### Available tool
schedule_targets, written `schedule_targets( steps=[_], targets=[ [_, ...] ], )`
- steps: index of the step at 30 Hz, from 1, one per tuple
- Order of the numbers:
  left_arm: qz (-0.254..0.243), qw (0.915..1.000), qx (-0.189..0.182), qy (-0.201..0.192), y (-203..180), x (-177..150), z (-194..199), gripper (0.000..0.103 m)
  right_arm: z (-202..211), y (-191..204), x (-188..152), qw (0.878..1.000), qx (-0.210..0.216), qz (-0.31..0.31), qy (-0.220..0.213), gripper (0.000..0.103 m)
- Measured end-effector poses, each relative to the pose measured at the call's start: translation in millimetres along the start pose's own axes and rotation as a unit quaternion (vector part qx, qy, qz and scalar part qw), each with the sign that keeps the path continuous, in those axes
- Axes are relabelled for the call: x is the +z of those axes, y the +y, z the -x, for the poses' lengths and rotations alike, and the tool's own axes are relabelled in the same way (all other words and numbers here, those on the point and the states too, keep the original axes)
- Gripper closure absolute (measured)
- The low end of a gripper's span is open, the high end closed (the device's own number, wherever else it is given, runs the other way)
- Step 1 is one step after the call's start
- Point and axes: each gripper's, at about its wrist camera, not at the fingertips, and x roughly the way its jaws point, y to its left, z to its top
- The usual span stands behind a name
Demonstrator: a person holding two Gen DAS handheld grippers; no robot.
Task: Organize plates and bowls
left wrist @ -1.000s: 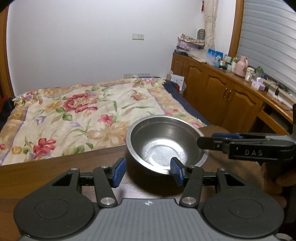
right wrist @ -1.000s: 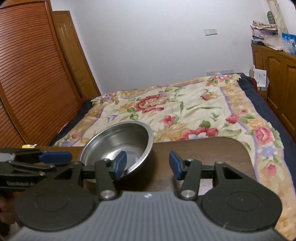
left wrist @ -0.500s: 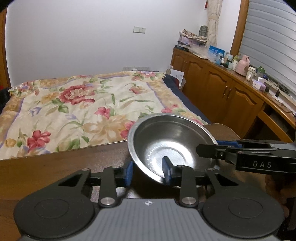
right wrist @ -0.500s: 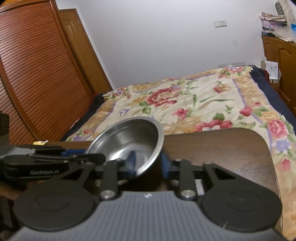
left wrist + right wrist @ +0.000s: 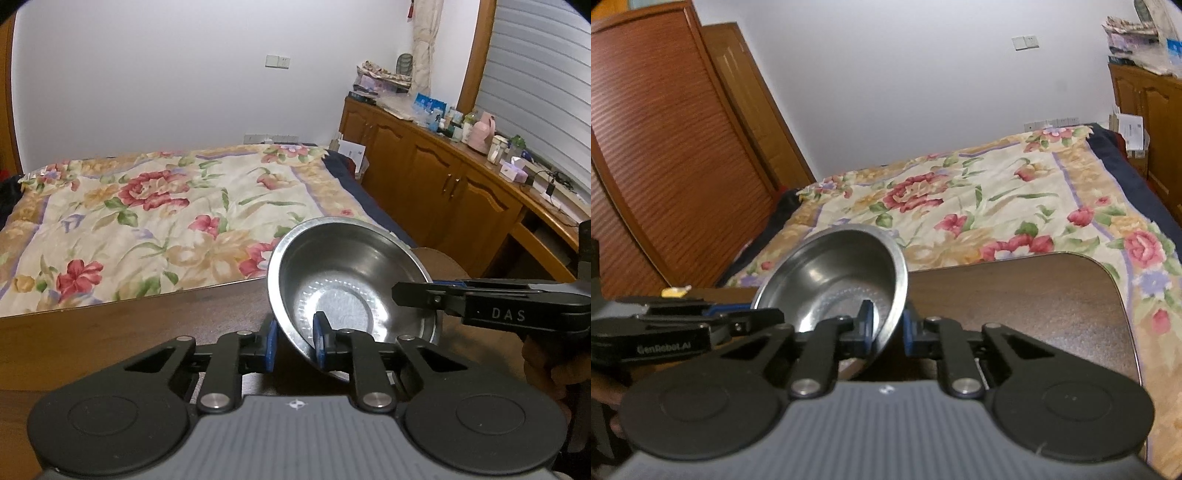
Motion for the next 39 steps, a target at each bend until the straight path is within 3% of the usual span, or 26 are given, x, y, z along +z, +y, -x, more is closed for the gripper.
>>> schedule_targets(
  steps=[28, 39],
  targets=[
    [-0.027, 0.9969, -0.037, -0.064, -38, 5, 86, 0.081, 78, 36, 15, 0.996, -0.040, 0.061, -0.055, 0.086],
    [-0.037, 0.9957, -0.044, -0.073, -43, -8, 120, 0.083, 100, 45, 10, 0.996, -0.032, 0.064, -0.051, 0.090]
  ],
)
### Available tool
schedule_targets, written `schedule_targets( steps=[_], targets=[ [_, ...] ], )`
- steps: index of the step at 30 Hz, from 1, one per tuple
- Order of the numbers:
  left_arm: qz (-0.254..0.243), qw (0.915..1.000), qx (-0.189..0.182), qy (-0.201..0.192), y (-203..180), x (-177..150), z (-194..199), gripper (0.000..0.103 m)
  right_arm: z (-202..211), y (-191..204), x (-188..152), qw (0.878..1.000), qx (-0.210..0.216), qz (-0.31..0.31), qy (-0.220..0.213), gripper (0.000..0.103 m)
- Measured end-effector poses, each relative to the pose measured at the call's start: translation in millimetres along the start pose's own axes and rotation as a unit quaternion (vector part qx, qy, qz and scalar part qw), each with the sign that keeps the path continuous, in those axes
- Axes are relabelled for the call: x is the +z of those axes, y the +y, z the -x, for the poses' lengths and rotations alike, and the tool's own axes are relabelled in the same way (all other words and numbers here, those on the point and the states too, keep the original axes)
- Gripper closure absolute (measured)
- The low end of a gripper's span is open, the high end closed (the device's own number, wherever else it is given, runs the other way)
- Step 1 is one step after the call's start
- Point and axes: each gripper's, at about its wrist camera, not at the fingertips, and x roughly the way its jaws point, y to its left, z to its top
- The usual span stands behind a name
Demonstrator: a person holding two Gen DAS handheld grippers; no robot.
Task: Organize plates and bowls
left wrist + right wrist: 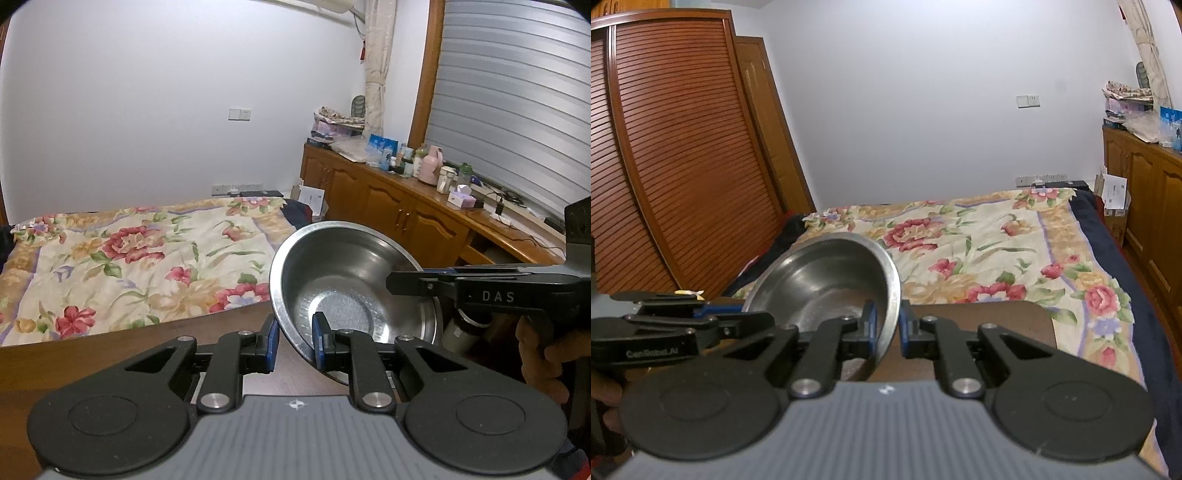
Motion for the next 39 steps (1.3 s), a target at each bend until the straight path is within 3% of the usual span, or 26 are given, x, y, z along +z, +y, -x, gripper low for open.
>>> schedule_targets(
  steps=[20, 39],
  targets=[
    [0.003, 0.9999, -0.003, -0.010, -24, -25, 68, 0.083, 53, 29, -31, 1.000, 0.022, -0.013, 0.004, 0.092],
    [0.031, 0.9991, -0.008, 0.030, -29, -88, 78, 0.083, 56, 24, -98, 0.997, 0.035, -0.069, 0.029, 0.091]
  ],
)
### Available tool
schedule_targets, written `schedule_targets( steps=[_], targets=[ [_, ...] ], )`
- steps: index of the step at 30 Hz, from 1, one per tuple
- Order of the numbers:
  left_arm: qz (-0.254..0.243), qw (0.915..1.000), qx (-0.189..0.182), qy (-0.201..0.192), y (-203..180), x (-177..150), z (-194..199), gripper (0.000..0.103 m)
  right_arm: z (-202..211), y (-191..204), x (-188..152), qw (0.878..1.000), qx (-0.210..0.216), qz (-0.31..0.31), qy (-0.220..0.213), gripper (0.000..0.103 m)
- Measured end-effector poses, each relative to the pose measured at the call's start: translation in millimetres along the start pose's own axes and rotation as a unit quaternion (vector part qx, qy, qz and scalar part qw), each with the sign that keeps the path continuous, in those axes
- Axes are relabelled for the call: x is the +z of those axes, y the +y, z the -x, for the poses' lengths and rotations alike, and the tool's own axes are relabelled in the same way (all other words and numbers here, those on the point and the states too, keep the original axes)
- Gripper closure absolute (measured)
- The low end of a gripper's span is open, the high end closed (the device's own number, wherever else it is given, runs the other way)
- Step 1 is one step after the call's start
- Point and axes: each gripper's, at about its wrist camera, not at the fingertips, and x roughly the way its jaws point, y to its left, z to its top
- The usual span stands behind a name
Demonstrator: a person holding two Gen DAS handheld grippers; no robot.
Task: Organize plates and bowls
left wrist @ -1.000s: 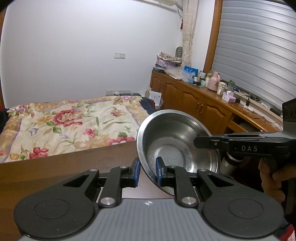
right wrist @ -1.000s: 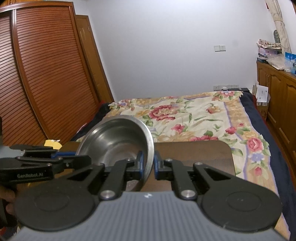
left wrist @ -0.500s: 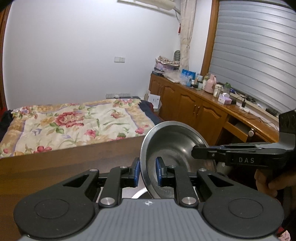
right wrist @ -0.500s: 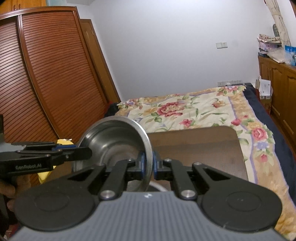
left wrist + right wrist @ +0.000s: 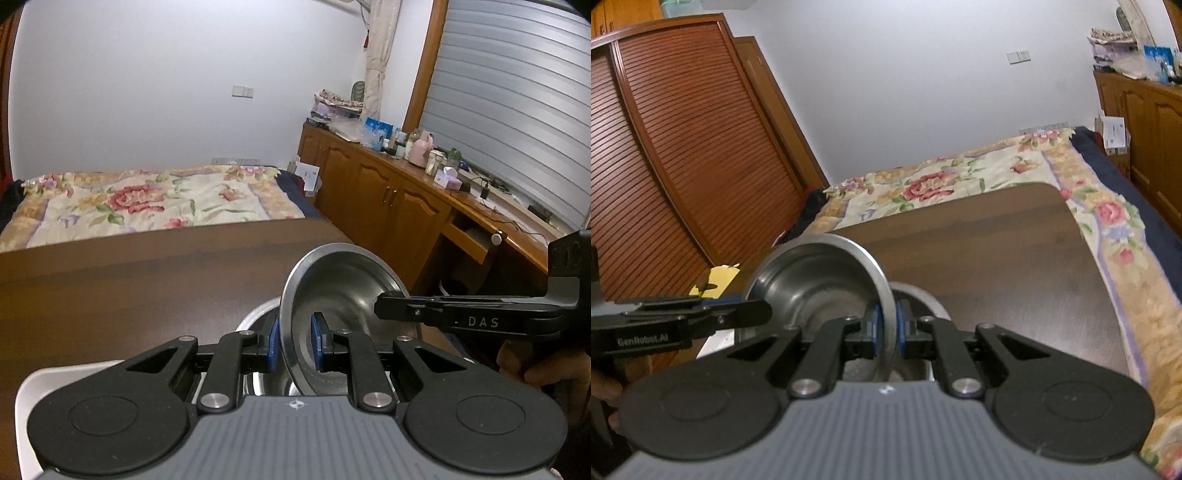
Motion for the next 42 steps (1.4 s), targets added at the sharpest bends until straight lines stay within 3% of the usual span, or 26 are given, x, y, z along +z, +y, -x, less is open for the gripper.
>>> schedule_targets(
  steps=[5, 19, 42],
  targets=[
    [-0.010, 0.9998, 0.014, 0.004, -4, -10, -2, 0.083, -2, 0, -9, 1.000, 0.001, -0.006, 0.001, 0.091],
    [-0.018, 0.9993, 0.032, 0.005, -8, -26, -22, 0.083, -6, 7, -21, 0.997, -0.048, 0.052, -0.015, 0.091],
    [0.004, 0.9994, 0.033, -0.012, 3, -37, -25, 0.084, -7, 18, -23, 0.991, -0.071, 0.110, -0.036, 0.091]
  ],
)
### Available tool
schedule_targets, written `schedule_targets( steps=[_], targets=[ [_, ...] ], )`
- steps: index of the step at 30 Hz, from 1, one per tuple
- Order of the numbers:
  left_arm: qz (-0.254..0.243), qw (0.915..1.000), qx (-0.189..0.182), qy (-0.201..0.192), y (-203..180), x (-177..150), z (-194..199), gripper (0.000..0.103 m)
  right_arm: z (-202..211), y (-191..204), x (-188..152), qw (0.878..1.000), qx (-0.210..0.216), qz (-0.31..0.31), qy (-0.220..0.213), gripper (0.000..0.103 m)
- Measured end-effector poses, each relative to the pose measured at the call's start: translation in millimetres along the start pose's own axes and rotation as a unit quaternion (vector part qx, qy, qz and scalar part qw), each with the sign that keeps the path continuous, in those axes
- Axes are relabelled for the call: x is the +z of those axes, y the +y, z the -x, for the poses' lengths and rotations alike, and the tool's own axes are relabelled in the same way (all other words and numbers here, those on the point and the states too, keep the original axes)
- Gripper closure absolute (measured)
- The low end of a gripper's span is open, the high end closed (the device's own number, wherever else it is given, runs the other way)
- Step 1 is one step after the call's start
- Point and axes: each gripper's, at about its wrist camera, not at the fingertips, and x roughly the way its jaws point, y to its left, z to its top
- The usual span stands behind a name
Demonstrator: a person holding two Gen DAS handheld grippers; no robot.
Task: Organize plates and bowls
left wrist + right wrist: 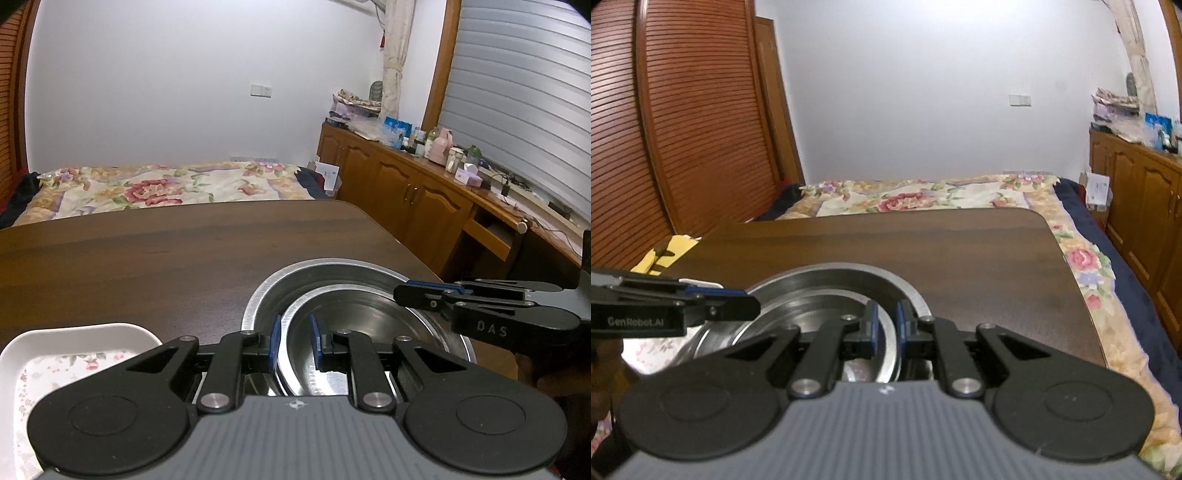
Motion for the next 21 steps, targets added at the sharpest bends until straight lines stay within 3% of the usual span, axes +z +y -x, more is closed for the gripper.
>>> schedule_targets(
  steps=[11, 16, 17, 21],
  targets=[
    [-0.008, 0.9997, 0.014, -0.020, 5, 3, 21, 0.084, 16, 5, 11, 1.000, -0.007, 0.008, -0.028, 0.091],
    [0.001, 0.9995, 0.017, -0.026, 9, 1, 24, 0.081, 23, 12, 6, 0.999, -0.020, 0.022, -0.040, 0.086],
    [0.001, 0.9995, 0.018, -0.027, 8, -1, 25, 0.079, 24, 13, 4, 0.999, -0.024, 0.025, -0.040, 0.084],
    [-0.002, 0.9991, 0.023, -0.035, 7, -4, 28, 0.060, 28, 13, -2, 0.998, -0.035, 0.022, -0.045, 0.059]
  ],
)
